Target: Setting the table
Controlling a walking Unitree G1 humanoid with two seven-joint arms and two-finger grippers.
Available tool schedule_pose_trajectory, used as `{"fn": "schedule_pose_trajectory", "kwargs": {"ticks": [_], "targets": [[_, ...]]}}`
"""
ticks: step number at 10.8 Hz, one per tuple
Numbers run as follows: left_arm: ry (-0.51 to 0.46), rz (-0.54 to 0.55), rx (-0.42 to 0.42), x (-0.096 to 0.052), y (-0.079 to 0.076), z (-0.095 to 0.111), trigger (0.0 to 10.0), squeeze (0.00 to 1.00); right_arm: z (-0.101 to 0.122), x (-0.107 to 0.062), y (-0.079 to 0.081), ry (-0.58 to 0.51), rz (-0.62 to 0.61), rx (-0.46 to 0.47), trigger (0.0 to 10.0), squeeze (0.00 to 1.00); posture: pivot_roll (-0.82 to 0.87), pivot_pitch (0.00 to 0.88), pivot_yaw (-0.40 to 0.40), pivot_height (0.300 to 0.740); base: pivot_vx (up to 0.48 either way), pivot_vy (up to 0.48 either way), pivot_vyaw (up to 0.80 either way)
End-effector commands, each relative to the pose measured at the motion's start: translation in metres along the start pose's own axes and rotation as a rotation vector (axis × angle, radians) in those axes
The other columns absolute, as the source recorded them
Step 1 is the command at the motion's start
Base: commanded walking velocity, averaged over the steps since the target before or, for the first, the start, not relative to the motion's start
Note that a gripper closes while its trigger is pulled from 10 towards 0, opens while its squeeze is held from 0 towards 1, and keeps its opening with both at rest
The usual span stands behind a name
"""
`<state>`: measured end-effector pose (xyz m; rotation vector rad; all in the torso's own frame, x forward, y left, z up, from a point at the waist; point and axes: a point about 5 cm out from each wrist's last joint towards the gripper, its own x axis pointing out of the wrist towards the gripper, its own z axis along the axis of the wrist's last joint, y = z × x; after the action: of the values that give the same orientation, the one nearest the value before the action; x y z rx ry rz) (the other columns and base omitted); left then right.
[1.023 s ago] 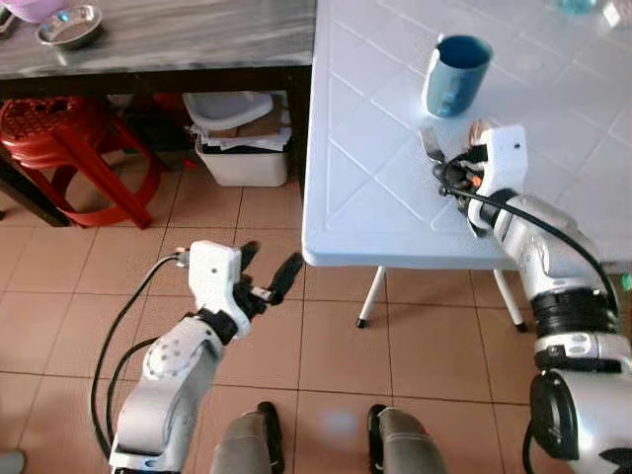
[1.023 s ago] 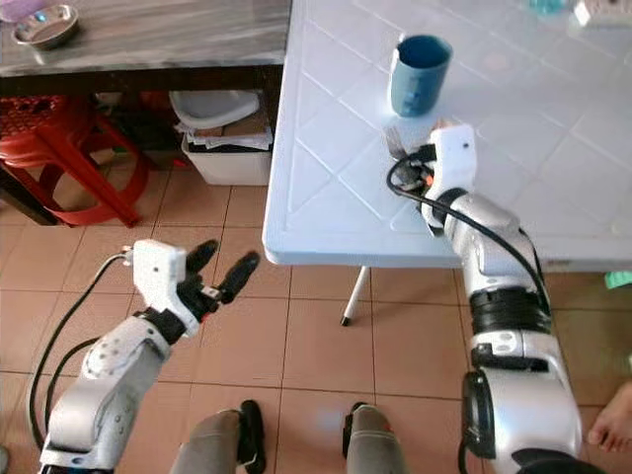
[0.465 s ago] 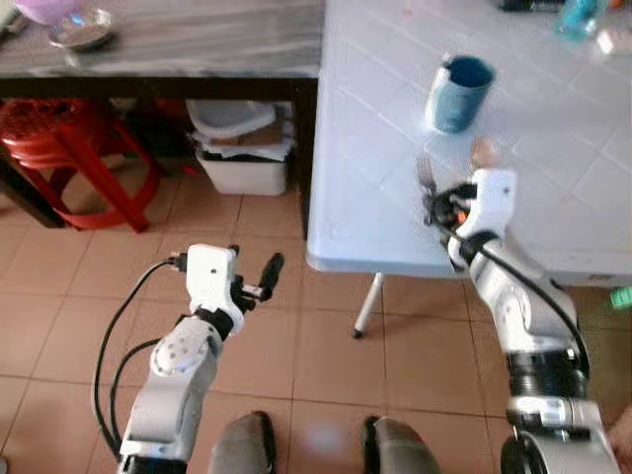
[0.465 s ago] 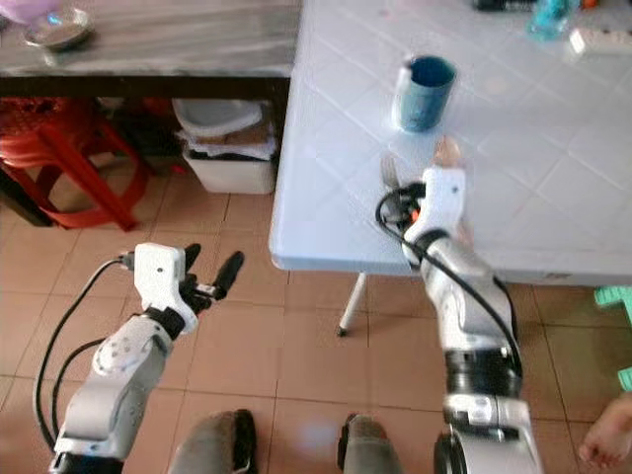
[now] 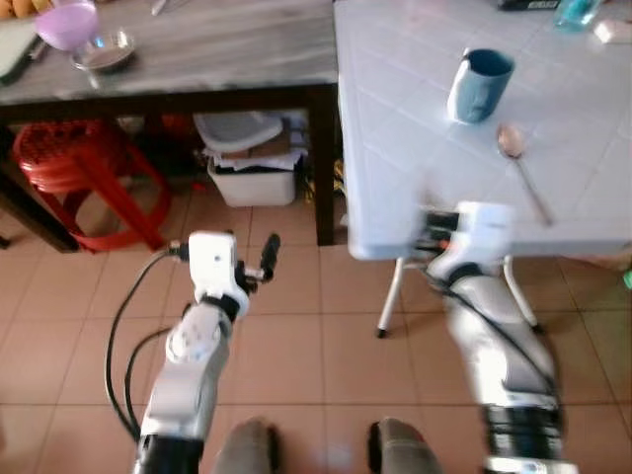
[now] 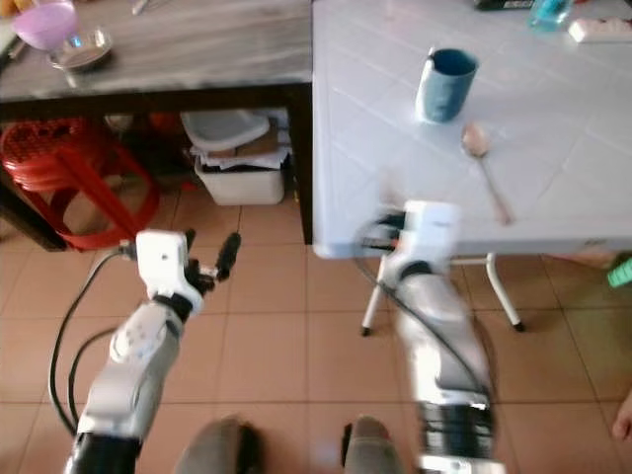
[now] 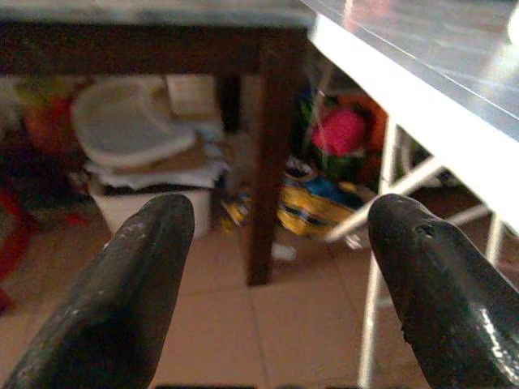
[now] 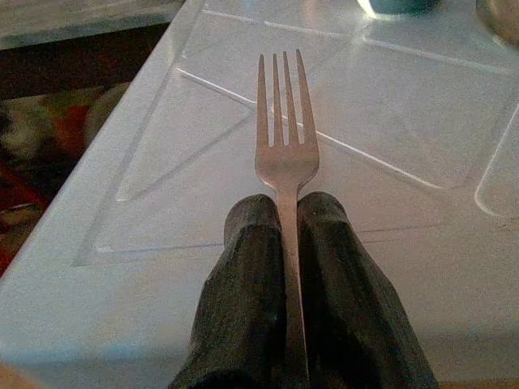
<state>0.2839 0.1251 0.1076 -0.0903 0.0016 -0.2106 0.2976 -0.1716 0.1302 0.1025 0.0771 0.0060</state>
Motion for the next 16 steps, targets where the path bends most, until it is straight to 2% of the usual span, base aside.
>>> {"fn": "schedule_pose_trajectory", "kwargs": {"ticks": [1, 3, 5, 7, 9, 10, 11, 14, 16], "targets": [[0.029, 0.051, 0.015, -0.003, 0.012, -0.007, 10.0, 0.00, 0.001, 0.001, 0.012, -0.015, 0.029, 0.008, 0.0, 0.00, -0.08, 0.083, 0.065, 0.740, 0.000, 0.424, 0.00], [-0.008, 0.071, 0.032, 0.007, 0.010, 0.000, 10.0, 0.00, 0.010, -0.001, 0.012, -0.107, 0.003, -0.025, 0.0, 0.00, -0.08, 0.063, 0.065, 0.740, 0.000, 0.426, 0.00], [-0.030, 0.086, 0.030, 0.008, 0.015, 0.003, 10.0, 0.00, 0.015, -0.009, 0.009, -0.179, -0.016, -0.078, 0.0, 0.00, -0.08, 0.058, 0.064, 0.740, 0.146, 0.403, 0.00], [-0.042, 0.095, 0.017, 0.007, 0.015, 0.004, 10.0, 0.00, 0.013, -0.012, 0.009, -0.194, -0.023, -0.101, 0.0, 0.00, -0.09, 0.060, 0.066, 0.740, 0.452, 0.000, 0.00], [-0.090, 0.077, 0.007, 0.012, 0.007, 0.015, 10.0, 0.00, 0.016, -0.011, 0.009, -0.217, -0.018, -0.115, 0.0, 0.00, -0.09, 0.061, 0.064, 0.740, 0.480, 0.000, 0.00], [-0.089, 0.074, 0.005, 0.013, 0.007, 0.014, 10.0, 0.00, 0.017, -0.011, 0.009, -0.221, -0.012, -0.127, 2.2, 0.00, -0.10, 0.064, 0.062, 0.740, 0.480, 0.000, 0.00], [-0.085, 0.072, 0.004, 0.012, 0.007, 0.013, 10.0, 0.00, 0.017, -0.011, 0.009, -0.219, -0.010, -0.132, 10.0, 0.00, -0.10, 0.066, 0.062, 0.740, 0.480, 0.000, 0.00], [-0.078, 0.069, -0.003, 0.011, 0.003, 0.011, 10.0, 0.00, 0.016, -0.012, 0.010, -0.212, 0.006, -0.151, 10.0, 0.00, -0.10, 0.072, 0.062, 0.740, 0.480, 0.000, 0.00], [-0.083, 0.074, -0.001, 0.013, 0.004, 0.012, 10.0, 0.00, 0.016, -0.011, 0.013, -0.216, 0.012, -0.152, 10.0, 0.00, -0.10, 0.074, 0.062, 0.740, 0.480, 0.000, 0.66]]}}
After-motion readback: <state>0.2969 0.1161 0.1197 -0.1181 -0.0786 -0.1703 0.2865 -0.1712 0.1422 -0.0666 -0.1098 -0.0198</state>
